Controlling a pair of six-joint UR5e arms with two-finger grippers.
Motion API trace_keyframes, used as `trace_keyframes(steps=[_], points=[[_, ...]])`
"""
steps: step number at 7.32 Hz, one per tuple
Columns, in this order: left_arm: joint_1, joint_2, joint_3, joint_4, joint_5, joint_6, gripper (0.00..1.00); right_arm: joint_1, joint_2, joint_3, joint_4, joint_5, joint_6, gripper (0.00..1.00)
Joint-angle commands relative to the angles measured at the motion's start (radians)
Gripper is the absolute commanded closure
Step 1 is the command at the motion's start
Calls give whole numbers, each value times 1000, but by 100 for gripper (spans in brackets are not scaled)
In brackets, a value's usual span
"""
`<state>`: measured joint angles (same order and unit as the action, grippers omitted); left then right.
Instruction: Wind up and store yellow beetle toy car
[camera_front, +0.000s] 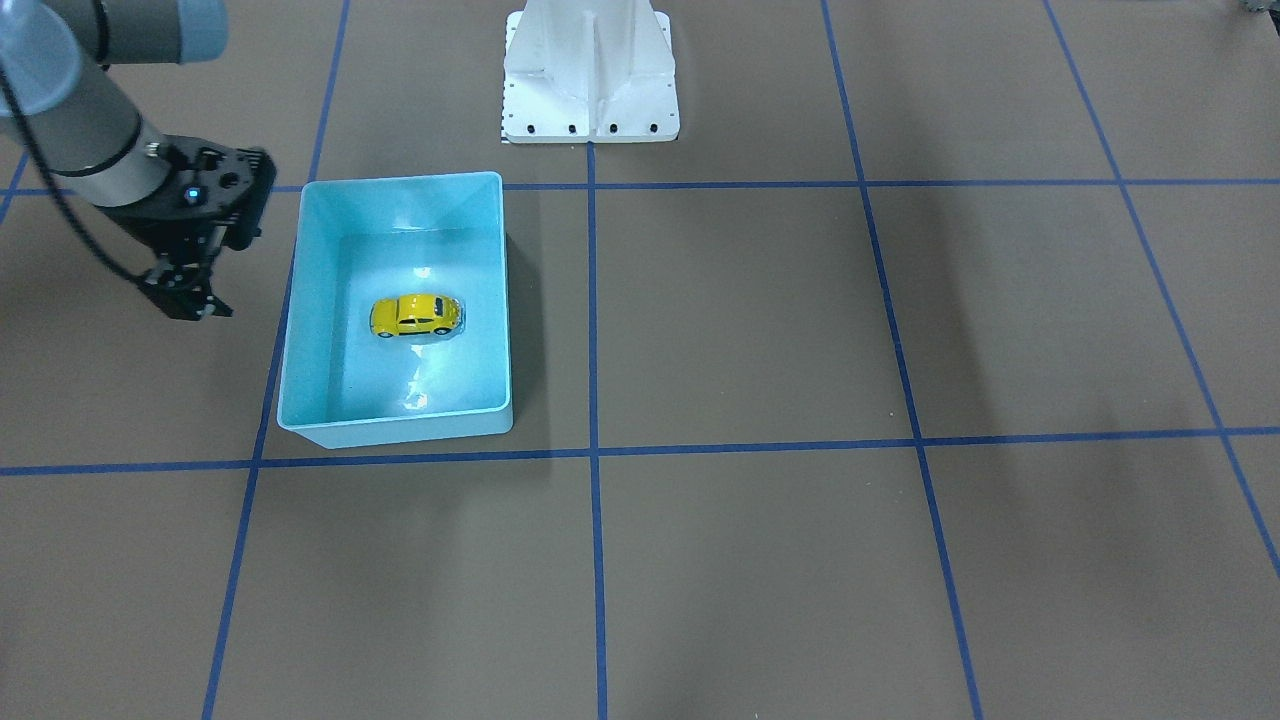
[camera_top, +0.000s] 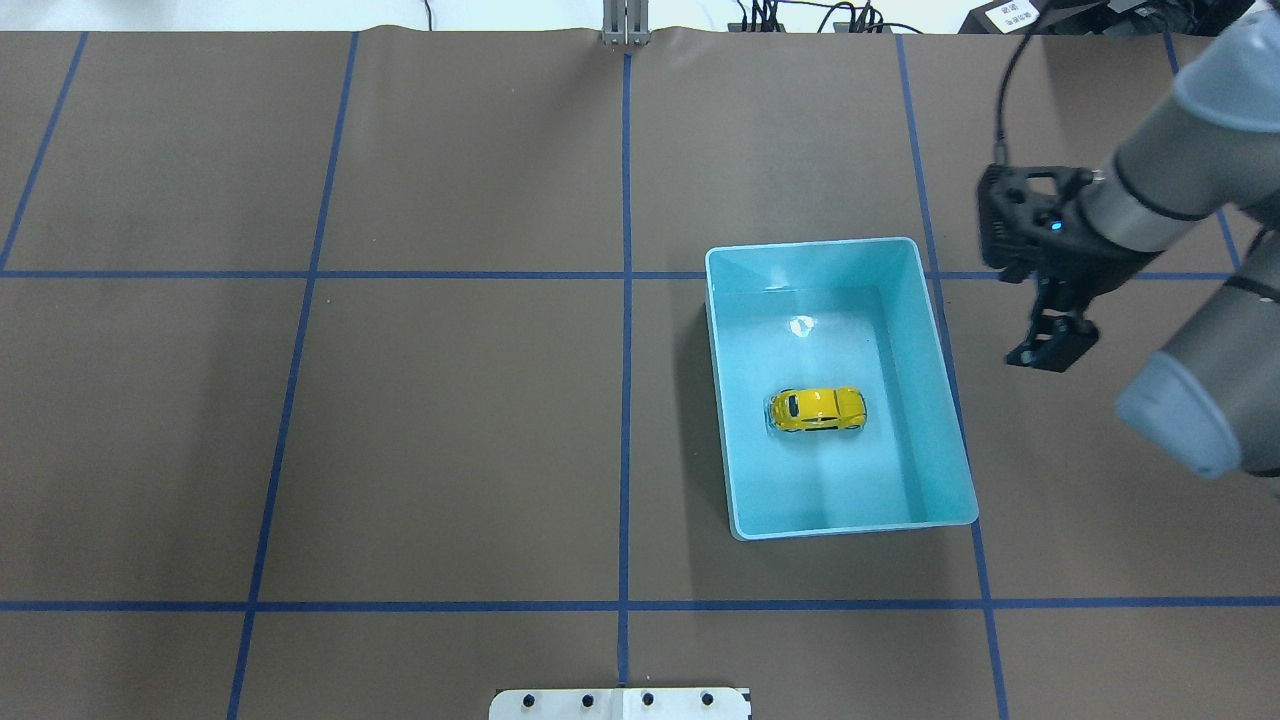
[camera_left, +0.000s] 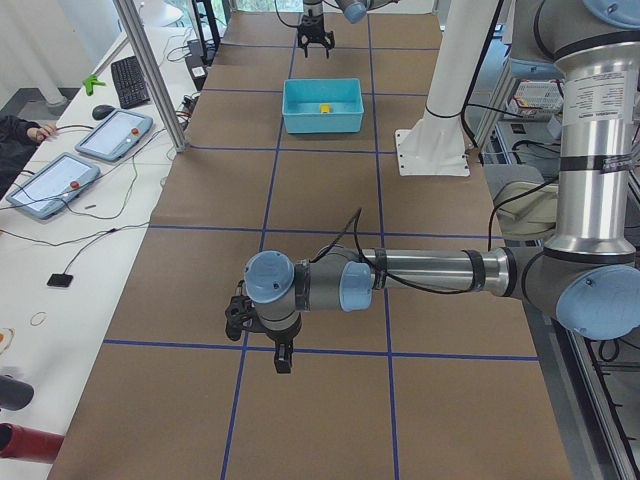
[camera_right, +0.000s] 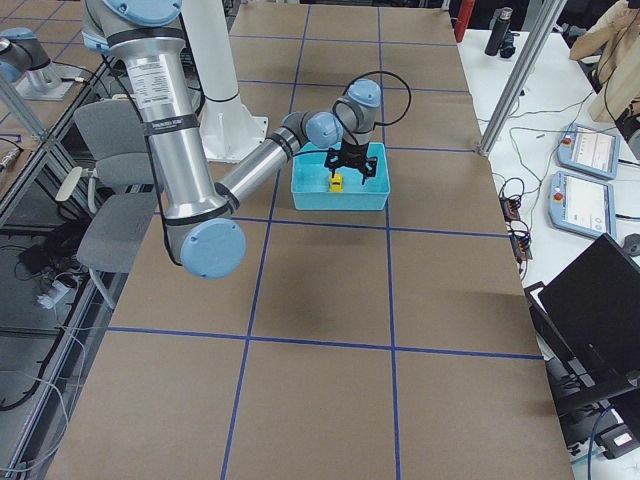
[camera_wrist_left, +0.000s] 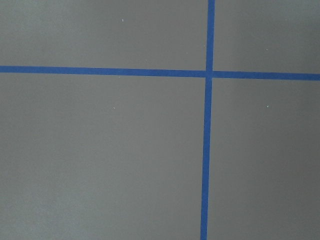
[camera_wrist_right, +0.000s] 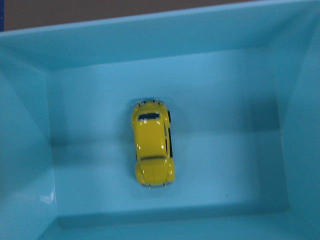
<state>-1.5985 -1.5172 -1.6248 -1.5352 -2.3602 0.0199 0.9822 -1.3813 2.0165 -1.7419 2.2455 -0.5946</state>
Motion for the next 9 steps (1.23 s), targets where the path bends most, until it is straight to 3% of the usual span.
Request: trace_keyframes(steps=[1,3,4,6,7,9], points=[[0,2,2,0,-1,0,0,248,-161,-51,-2,31,-10,0],[0,0,0,-2,-1,0,0,404,-232,-146,-13,49,2,0],[0,-1,2,0,-1,0,0,484,-248,-210,-16,106,30,0],[0,0,5,-3,1,0,0,587,-368,-216,-19,108,276,0],[0,0,3,-2,1,0,0,645,-398,-222,-16,103,276,0],[0,0,3,-3,1,0,0,655,-377,-288,-5,59,317,0]])
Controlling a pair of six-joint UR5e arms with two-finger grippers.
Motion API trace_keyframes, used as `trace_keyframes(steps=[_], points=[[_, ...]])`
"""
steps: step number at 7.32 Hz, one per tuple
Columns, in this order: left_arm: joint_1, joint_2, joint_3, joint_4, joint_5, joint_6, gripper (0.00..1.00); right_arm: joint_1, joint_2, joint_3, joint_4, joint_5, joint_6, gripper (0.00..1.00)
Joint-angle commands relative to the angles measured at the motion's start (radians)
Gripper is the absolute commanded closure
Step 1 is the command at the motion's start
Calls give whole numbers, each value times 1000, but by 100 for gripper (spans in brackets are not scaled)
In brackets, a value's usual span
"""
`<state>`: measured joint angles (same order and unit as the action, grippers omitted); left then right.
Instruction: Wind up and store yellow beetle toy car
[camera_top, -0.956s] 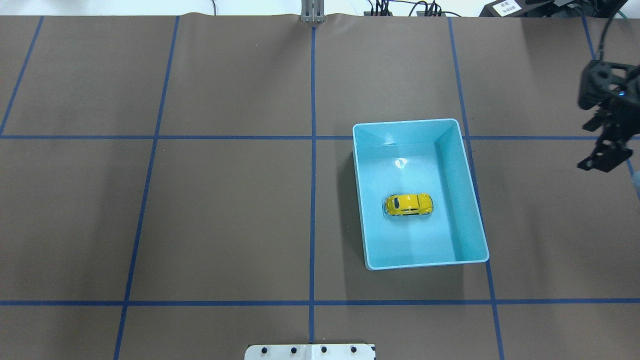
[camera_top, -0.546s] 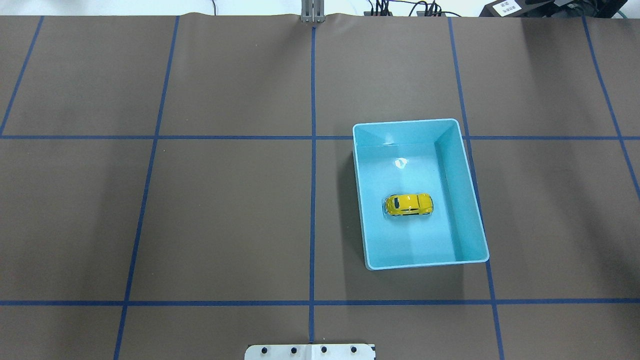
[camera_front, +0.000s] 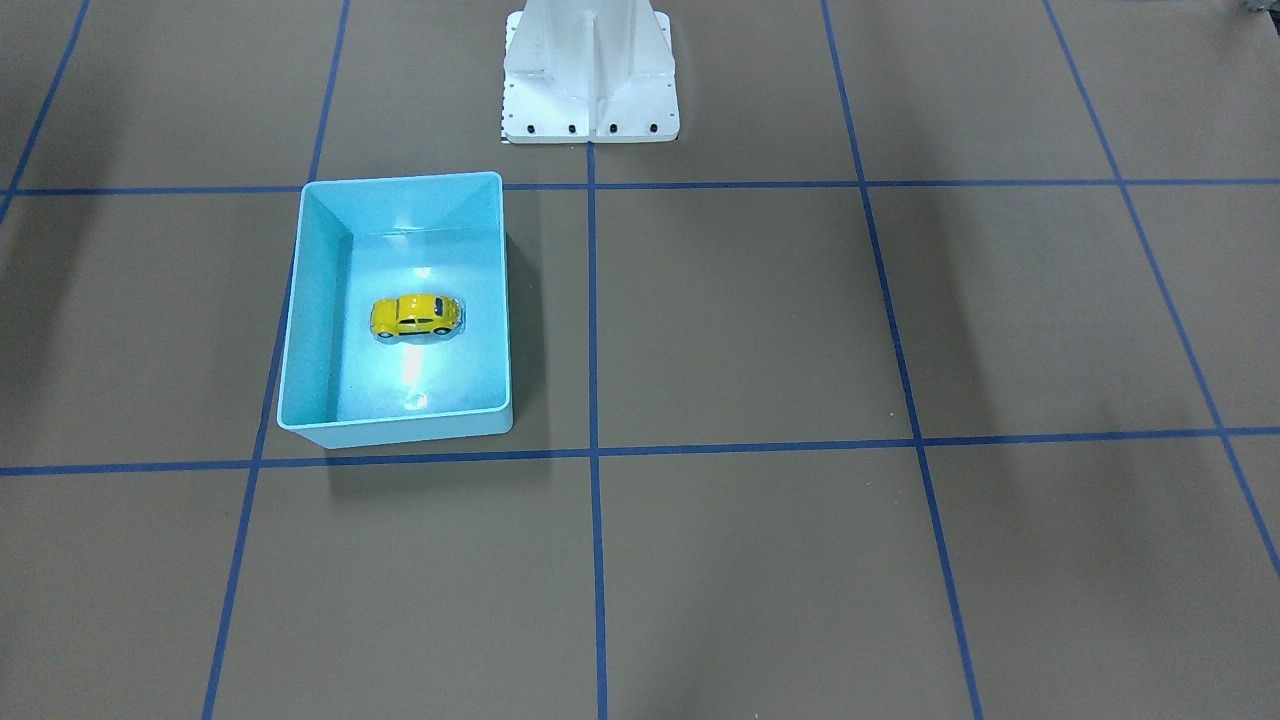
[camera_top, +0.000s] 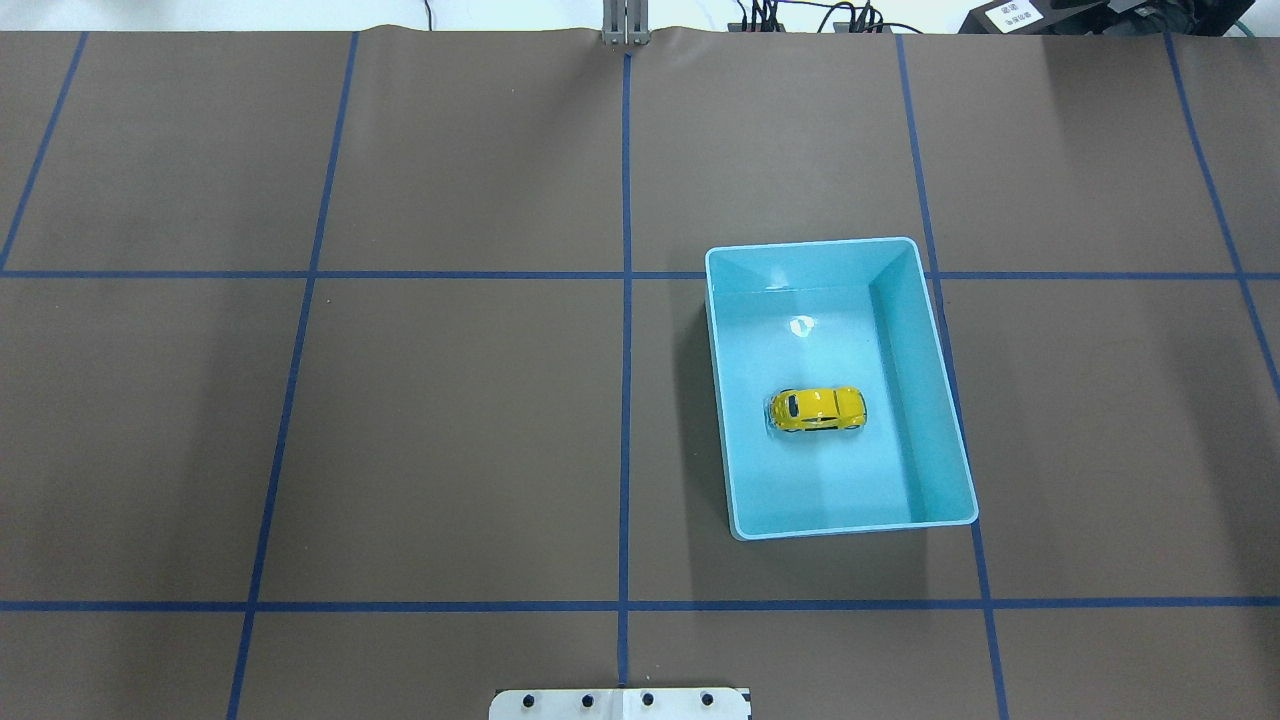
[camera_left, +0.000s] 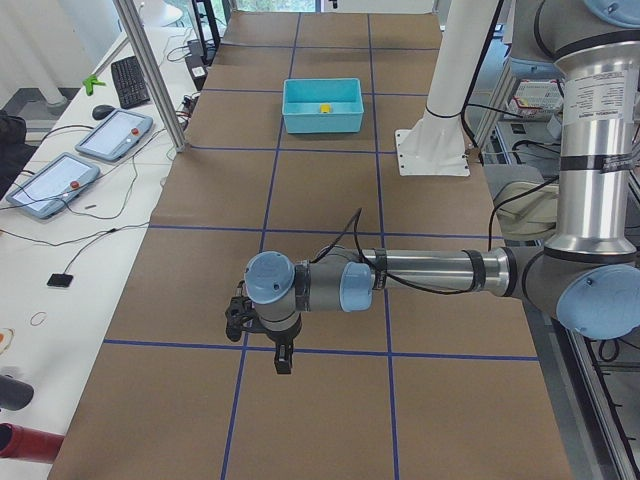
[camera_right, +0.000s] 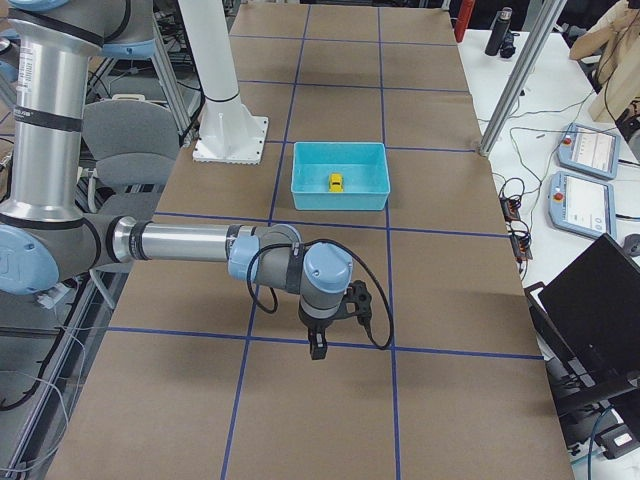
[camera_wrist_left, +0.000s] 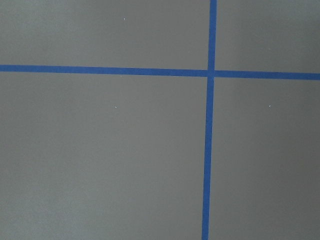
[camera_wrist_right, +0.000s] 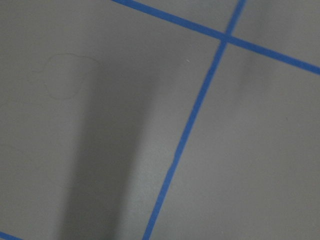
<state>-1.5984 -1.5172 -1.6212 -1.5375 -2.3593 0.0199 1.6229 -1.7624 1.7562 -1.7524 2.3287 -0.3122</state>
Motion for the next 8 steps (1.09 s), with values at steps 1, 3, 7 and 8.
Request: trace_keyframes(steps=[1,3,7,8], points=[[0,0,0,-1,0,2,0,14,14,-20,10,-82,152,0],[0,0,-2,0,0,0,0,12,20,-29,58,-89,271,0],[0,-1,-2,2,0,0,0,12,15,-90,174,-91,277,0],[0,-1,0,-1,0,0,0,12,18,-90,174,-88,277,0]])
